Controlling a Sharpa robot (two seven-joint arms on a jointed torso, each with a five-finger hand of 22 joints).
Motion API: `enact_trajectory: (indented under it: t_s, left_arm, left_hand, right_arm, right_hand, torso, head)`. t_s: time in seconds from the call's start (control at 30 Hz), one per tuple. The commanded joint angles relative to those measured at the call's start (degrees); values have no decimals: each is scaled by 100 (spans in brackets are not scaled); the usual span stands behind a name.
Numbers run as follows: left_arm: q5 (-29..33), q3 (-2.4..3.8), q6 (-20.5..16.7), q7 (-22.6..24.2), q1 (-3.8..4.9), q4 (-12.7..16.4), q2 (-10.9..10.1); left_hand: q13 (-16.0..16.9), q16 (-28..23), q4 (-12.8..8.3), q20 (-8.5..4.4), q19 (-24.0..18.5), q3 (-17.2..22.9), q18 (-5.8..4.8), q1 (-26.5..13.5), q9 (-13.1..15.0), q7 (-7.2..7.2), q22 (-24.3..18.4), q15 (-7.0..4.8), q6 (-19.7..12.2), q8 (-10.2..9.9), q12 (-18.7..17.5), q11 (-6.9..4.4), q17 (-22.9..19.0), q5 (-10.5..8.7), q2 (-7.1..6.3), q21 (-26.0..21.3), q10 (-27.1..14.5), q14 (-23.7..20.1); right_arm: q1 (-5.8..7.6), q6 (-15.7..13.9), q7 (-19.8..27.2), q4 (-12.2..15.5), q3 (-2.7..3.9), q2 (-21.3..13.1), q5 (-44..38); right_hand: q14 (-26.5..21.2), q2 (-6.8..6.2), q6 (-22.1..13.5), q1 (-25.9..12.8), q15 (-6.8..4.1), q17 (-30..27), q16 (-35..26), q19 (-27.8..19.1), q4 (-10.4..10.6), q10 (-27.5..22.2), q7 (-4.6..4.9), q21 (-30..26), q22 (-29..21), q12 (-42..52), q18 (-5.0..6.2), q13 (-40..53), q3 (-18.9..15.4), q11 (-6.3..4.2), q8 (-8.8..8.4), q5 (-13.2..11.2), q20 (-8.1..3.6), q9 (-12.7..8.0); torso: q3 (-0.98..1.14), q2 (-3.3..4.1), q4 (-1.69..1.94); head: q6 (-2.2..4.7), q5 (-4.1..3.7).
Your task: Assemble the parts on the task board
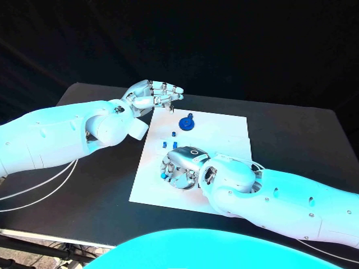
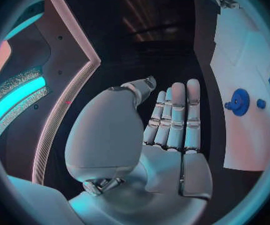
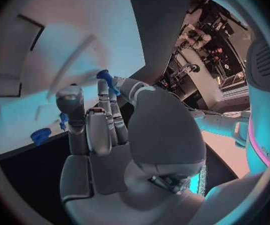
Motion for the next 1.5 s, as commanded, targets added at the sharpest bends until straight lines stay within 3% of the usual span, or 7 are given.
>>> enact_trajectory:
  t_s: [0.03, 0.5, 0.7, 1.0, 1.07, 1.23, 1.5]
  left_arm:
    - [32, 3, 85, 25, 3, 7, 6]
    - [38, 3, 98, -1, 3, 9, -22]
    - [41, 0, 107, -8, 2, 6, -40]
    - [44, -25, 99, -1, 2, 19, -91]
    - [46, -33, 87, 19, 1, 26, -103]
    - [60, -42, 74, 79, -3, 51, -119]
    - [89, -49, 58, 144, -12, 101, -150]
  left_hand:
    - [-9, -22, -1, -12, 42, -36, 84, 3, -5, 0, -5, 4, -19, -34, 21, -9, -5, 14, 65, -20, -34, -37]
    - [-15, -34, 7, -11, 49, -54, 82, 1, -15, 1, -16, 9, -49, -48, 13, -4, -14, 7, 64, -37, -68, -50]
    - [-15, -34, 7, -11, 49, -54, 82, 1, -15, 1, -16, 9, -49, -48, 13, -4, -14, 7, 64, -37, -68, -50]
    - [-16, -36, 12, -10, 49, -60, 81, -4, -17, 0, -20, 11, -53, -50, 13, -4, -16, 4, 67, -43, -72, -53]
    - [-16, -37, 14, -9, 49, -63, 81, -6, -17, -1, -21, 11, -55, -51, 14, -4, -16, 3, 66, -44, -73, -54]
    - [-14, -35, 25, -8, 50, -79, 81, -20, -18, -5, -25, 12, -55, -50, 20, -6, -17, 1, 60, -51, -70, -53]
    - [-13, -33, 36, -6, 52, -95, 81, -35, -19, -9, -30, 12, -55, -48, 26, -9, -17, 1, 56, -58, -66, -51]
  right_arm:
    - [-28, -24, 121, 16, -10, -11, 115]
    - [-56, -791, 288, 275, 4, -339, 275]
    - [-38, -1299, 583, 637, 101, -758, 567]
    - [314, -1327, 747, 1103, 196, -1795, 1961]
    - [425, -1219, 634, 1204, 200, -2131, 2356]
    - [515, -972, 300, 1399, 185, -2709, 2818]
    - [382, -870, -327, 1592, 137, -3257, 2727]
  right_hand:
    - [138, -85, -54, 35, 38, 5, 17, -4, -22, -65, 25, -29, -8, -43, -72, -7, -38, 34, -30, -20, 39, -5]
    - [117, -306, -359, -110, 136, -13, 35, -9, 95, -607, 95, -185, -73, -128, -53, -95, -345, 137, -246, -32, 134, -42]
    - [123, -311, -404, -69, 124, 27, 59, 17, 113, -615, 93, -184, -60, -6, -55, -68, -464, 122, -281, -25, 131, -42]
    - [119, -224, -213, -64, 61, 1, 64, 68, 222, -115, 69, -175, -12, 608, -63, 149, -540, 37, -234, -32, 87, -1]
    - [162, -276, 2, -335, -65, 131, 125, 169, 452, 550, -48, -15, 119, 1357, -91, 562, -833, -135, -105, -45, -5, 61]
    - [257, -163, -57, -402, -191, 527, 312, 400, 1058, 263, -155, 303, 431, 4092, -187, 3175, -1532, -248, 441, -8, -113, 359]
    - [350, 127, -190, -659, -187, 1076, 536, 550, 1099, 1168, -198, 541, 687, 6163, -225, 6020, -2199, -265, 905, 0, -144, 523]
  torso:
    - [-1, -7, 1]
    - [-1, -7, -9]
    - [-6, -12, -8]
    - [-21, -32, -43]
    - [-31, -50, -56]
    - [-41, -73, -77]
    - [-42, -100, -113]
  head:
    - [0, -4]
    - [0, -55]
    - [0, -119]
    - [55, -220]
    - [67, -289]
    - [78, -452]
    - [35, -687]
